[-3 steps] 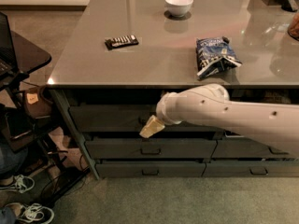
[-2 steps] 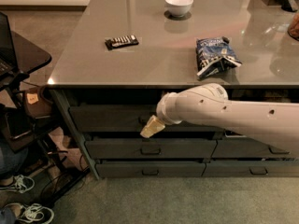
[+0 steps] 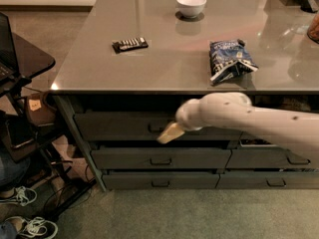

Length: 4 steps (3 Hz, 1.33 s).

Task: Open top drawer

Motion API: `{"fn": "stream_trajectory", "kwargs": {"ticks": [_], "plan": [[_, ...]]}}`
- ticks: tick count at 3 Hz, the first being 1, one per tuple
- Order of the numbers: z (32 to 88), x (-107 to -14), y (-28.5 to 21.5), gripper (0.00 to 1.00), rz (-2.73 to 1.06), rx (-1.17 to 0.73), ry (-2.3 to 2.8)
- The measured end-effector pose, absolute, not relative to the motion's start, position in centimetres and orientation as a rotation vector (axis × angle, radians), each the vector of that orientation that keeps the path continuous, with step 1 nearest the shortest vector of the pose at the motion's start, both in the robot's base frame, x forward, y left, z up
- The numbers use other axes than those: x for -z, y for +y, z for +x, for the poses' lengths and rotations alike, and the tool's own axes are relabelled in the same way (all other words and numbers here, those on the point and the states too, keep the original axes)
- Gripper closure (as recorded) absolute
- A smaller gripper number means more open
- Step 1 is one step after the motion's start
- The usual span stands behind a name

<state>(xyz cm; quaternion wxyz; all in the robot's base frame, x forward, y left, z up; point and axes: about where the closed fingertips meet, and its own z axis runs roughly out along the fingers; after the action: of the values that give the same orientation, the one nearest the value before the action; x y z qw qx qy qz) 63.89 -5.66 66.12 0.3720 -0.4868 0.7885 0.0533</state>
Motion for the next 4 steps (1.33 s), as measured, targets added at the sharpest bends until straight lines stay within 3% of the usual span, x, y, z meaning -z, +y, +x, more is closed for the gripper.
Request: {"fn": "stream_trajectory", "kwargs": {"ticks": [1,2,4], "plan": [[65.75,-66.31,-9.25,0.00,-1.230,-0.086,1.993],[65.75,-66.45,-9.17,0.19,-1.232,-0.085,1.990],[65.75,-66.44,-9.17,0.65,-1.232,-0.085,1.990]]}}
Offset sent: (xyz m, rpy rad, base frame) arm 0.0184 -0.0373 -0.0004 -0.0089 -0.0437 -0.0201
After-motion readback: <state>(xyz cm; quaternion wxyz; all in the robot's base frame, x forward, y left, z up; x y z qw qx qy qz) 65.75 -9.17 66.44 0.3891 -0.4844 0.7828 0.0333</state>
